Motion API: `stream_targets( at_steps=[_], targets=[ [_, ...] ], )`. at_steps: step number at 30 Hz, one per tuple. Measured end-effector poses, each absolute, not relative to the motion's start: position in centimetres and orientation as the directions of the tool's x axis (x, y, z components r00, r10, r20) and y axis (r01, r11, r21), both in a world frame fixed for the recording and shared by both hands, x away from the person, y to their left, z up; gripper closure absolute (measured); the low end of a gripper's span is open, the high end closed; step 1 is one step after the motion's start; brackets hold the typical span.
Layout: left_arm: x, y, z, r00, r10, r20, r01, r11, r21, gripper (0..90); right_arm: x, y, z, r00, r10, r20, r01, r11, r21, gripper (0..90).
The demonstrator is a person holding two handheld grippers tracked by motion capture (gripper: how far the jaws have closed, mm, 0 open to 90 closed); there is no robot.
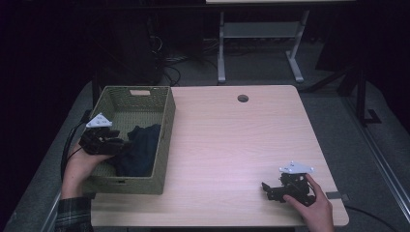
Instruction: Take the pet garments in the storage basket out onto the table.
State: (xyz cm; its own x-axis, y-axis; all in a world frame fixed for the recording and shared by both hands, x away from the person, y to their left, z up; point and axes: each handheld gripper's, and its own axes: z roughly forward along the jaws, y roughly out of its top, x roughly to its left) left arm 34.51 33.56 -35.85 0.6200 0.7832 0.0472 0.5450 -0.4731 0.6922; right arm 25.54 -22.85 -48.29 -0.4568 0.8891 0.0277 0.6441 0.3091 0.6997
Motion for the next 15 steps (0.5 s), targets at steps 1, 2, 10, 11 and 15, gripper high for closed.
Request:
stream_targets(
  at_steps=[1,2,10,11,15],
  targets=[
    [34.5,33.6,-35.8,0.620,0.783,0.047,0.545,-0.473,0.692,28.7,25.5,-22.8,-48.3,-0.457,0.889,0.028,0.644,0.309,0.700,0.4],
    [34.7,33.5,-36.0,0.625,0.780,0.046,0.547,-0.479,0.687,27.7,25.5,-22.8,-48.3,-0.457,0.889,0.028,0.644,0.309,0.700,0.4],
    [35.6,33.2,-37.4,0.632,0.773,0.062,0.578,-0.523,0.626,18.6,25.5,-22.8,-48.3,-0.457,0.889,0.027,0.644,0.310,0.700,0.4],
    [35.7,33.1,-37.6,0.630,0.775,0.054,0.587,-0.521,0.620,18.1,25.5,-22.8,-48.3,-0.457,0.889,0.027,0.644,0.310,0.700,0.4],
    [36.2,33.1,-38.3,0.629,0.776,0.034,0.608,-0.519,0.601,16.7,25.5,-22.8,-48.3,-0.457,0.889,0.027,0.644,0.310,0.700,0.4]
  ],
)
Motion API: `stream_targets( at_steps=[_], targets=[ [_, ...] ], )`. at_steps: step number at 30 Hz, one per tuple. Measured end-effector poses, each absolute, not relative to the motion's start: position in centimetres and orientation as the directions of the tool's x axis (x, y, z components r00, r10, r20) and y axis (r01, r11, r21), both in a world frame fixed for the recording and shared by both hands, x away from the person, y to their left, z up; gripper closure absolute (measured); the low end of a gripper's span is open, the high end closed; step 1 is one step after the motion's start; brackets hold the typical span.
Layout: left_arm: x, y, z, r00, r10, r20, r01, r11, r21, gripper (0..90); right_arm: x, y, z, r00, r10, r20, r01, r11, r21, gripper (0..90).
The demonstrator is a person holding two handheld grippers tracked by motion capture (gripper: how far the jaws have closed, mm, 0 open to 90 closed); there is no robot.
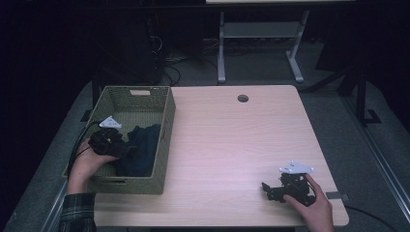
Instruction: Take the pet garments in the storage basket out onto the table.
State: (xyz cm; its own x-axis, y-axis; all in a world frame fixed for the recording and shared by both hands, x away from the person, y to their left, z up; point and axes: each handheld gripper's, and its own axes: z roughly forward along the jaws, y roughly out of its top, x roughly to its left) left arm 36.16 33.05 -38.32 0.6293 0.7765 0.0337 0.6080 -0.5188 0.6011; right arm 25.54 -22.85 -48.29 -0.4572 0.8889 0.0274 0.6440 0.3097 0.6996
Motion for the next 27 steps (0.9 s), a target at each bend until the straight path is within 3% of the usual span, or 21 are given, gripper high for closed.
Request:
stream_targets(
  at_steps=[9,13,20,24,27],
  targets=[
    [36.8,33.0,-39.6,0.625,0.780,-0.029,0.651,-0.500,0.572,16.7,25.5,-22.8,-48.3,-0.457,0.889,0.027,0.644,0.310,0.700,0.4],
    [36.9,33.1,-39.9,0.630,0.774,-0.071,0.666,-0.491,0.561,22.4,25.5,-22.8,-48.3,-0.458,0.889,0.027,0.644,0.310,0.700,0.4],
    [37.0,33.3,-40.3,0.635,0.763,-0.119,0.694,-0.495,0.522,45.1,25.5,-22.8,-48.3,-0.457,0.889,0.027,0.644,0.310,0.700,0.4],
    [37.1,33.3,-40.4,0.623,0.771,-0.134,0.717,-0.494,0.491,70.9,25.5,-22.8,-48.3,-0.457,0.889,0.027,0.644,0.310,0.700,0.4],
    [37.1,33.2,-40.4,0.622,0.771,-0.137,0.724,-0.500,0.475,76.2,25.5,-22.8,-48.3,-0.457,0.889,0.027,0.644,0.310,0.700,0.4]
  ],
)
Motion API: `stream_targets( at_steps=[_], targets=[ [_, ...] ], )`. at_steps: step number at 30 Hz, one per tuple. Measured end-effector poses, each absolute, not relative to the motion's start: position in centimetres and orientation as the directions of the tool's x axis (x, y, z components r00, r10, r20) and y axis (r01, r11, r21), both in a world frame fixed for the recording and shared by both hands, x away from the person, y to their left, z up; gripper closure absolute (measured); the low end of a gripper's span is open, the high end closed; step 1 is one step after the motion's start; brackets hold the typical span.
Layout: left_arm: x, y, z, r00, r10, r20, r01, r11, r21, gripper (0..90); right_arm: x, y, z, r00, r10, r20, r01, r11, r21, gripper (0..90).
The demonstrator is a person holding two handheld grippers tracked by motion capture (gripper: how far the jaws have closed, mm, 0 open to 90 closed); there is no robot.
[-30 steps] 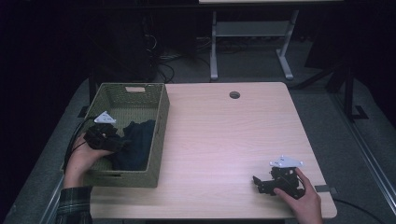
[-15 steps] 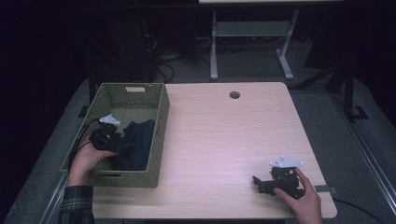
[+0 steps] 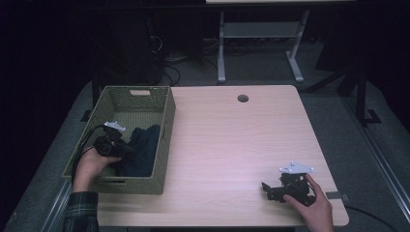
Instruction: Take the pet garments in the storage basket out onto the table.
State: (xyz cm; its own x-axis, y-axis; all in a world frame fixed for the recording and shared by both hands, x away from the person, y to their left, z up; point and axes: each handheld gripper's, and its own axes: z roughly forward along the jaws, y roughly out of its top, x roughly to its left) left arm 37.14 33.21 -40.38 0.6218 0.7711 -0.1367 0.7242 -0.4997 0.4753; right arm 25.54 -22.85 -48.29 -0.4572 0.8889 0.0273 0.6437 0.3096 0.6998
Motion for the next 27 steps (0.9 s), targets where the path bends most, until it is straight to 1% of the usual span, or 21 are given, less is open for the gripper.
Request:
stream_targets(
  at_steps=[5,7,13,18,19,20,22,23,24,27],
  targets=[
    [37.2,33.2,-40.0,0.604,0.785,-0.140,0.737,-0.482,0.474,78.8,25.5,-22.8,-48.3,-0.457,0.889,0.027,0.644,0.310,0.700,0.4],
    [37.1,33.3,-39.7,0.594,0.791,-0.150,0.740,-0.464,0.486,79.4,25.5,-22.8,-48.3,-0.457,0.889,0.027,0.644,0.310,0.700,0.4],
    [36.9,33.6,-38.9,0.587,0.797,-0.141,0.725,-0.441,0.529,79.8,25.5,-22.9,-48.3,-0.457,0.889,0.027,0.644,0.310,0.700,0.4],
    [36.5,34.4,-37.8,0.564,0.812,-0.149,0.708,-0.383,0.593,79.8,25.5,-22.8,-48.3,-0.457,0.889,0.027,0.644,0.310,0.700,0.4],
    [36.2,34.8,-37.3,0.558,0.816,-0.152,0.695,-0.359,0.624,79.8,25.5,-22.9,-48.3,-0.458,0.889,0.027,0.643,0.310,0.700,0.5],
    [36.2,34.8,-37.3,0.558,0.816,-0.152,0.695,-0.359,0.624,79.8,25.5,-22.9,-48.3,-0.458,0.889,0.027,0.643,0.310,0.700,0.5],
    [35.9,35.2,-36.7,0.558,0.816,-0.152,0.673,-0.337,0.659,79.8,25.5,-22.9,-48.3,-0.457,0.889,0.027,0.644,0.310,0.700,0.4],
    [35.6,35.4,-36.1,0.554,0.817,-0.161,0.652,-0.305,0.695,79.8,25.5,-22.8,-48.3,-0.457,0.889,0.028,0.644,0.309,0.700,0.4],
    [35.6,35.4,-36.1,0.554,0.817,-0.161,0.652,-0.305,0.695,79.8,25.5,-22.8,-48.3,-0.457,0.889,0.028,0.644,0.309,0.700,0.4],
    [35.2,35.7,-35.4,0.546,0.821,-0.165,0.625,-0.268,0.733,79.8,25.5,-22.8,-48.3,-0.457,0.889,0.027,0.644,0.310,0.700,0.4]
  ],
)
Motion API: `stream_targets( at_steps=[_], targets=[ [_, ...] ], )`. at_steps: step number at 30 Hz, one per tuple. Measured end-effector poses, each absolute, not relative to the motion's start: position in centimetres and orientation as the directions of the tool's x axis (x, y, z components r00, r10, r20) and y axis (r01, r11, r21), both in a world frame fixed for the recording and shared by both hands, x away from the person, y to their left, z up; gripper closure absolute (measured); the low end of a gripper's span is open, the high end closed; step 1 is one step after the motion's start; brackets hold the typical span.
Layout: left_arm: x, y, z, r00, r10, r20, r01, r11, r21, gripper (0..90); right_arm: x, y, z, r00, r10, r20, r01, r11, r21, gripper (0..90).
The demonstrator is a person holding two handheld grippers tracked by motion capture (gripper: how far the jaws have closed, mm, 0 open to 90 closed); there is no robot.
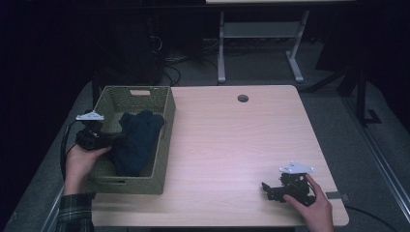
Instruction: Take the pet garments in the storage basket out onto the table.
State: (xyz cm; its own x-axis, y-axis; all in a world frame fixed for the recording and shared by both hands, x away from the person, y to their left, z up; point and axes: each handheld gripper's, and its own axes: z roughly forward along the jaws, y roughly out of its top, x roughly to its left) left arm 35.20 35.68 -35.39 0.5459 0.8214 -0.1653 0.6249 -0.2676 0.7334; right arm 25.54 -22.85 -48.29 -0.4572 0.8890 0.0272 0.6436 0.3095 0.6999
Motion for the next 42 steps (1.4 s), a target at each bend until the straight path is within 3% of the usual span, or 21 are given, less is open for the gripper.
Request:
stream_targets(
  at_steps=[20,42],
  targets=[
    [34.6,35.1,-29.3,0.609,0.777,-0.161,0.483,-0.202,0.852,80.1,25.6,-22.8,-48.3,-0.455,0.890,0.028,0.644,0.307,0.701,0.4],
    [35.6,28.7,-23.4,0.712,0.691,-0.123,0.360,-0.209,0.909,80.3,25.6,-22.8,-48.3,-0.457,0.889,0.027,0.643,0.309,0.701,0.4]
  ],
)
